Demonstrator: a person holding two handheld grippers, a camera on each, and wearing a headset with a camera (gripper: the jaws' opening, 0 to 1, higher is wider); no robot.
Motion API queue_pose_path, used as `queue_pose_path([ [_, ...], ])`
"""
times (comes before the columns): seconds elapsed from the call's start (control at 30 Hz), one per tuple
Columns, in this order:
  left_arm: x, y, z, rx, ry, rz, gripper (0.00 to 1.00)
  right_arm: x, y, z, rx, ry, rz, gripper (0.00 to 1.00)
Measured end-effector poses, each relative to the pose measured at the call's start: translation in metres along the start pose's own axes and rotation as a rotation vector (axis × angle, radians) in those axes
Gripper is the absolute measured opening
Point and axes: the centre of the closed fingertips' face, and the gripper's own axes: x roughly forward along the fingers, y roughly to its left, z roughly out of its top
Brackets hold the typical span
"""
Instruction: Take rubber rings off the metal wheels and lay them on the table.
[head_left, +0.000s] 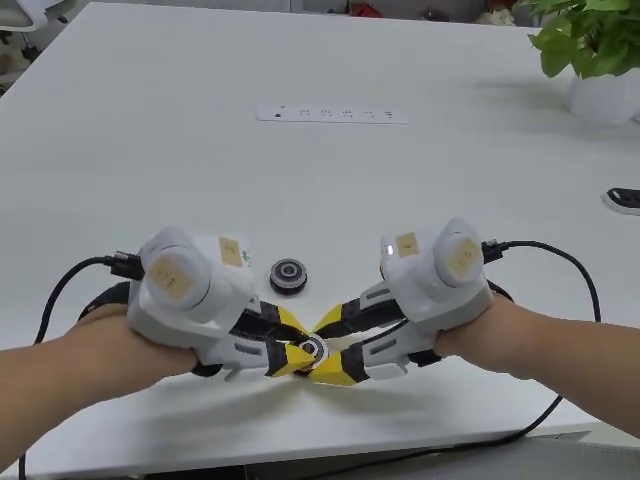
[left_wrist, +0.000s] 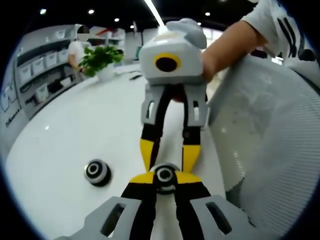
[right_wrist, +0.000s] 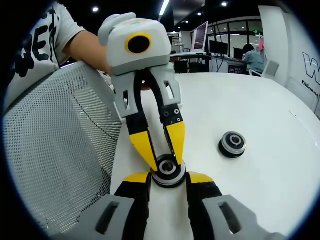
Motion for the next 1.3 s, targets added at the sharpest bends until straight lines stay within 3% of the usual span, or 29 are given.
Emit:
queue_pose_path([
  [0.7,-0.0029,-0.0015,-0.0003,0.012,0.008,0.007,0.14,-0.0057,0.0012,-0.0038,0.026,-0.004,0.005,0.22],
  [0.93,-0.0032,-0.0013,-0.0004,0.011,0.008,0.007,0.13,-0.0068,-0.0014,-0.0059,0.099,-0.021,0.016,0.22],
  [1.3,-0.0032,-0.0007,-0.0002,0.011,0.008,0.007,0.13,-0.0073,-0.0012,-0.0048,0.138,-0.032,0.027,0.22],
])
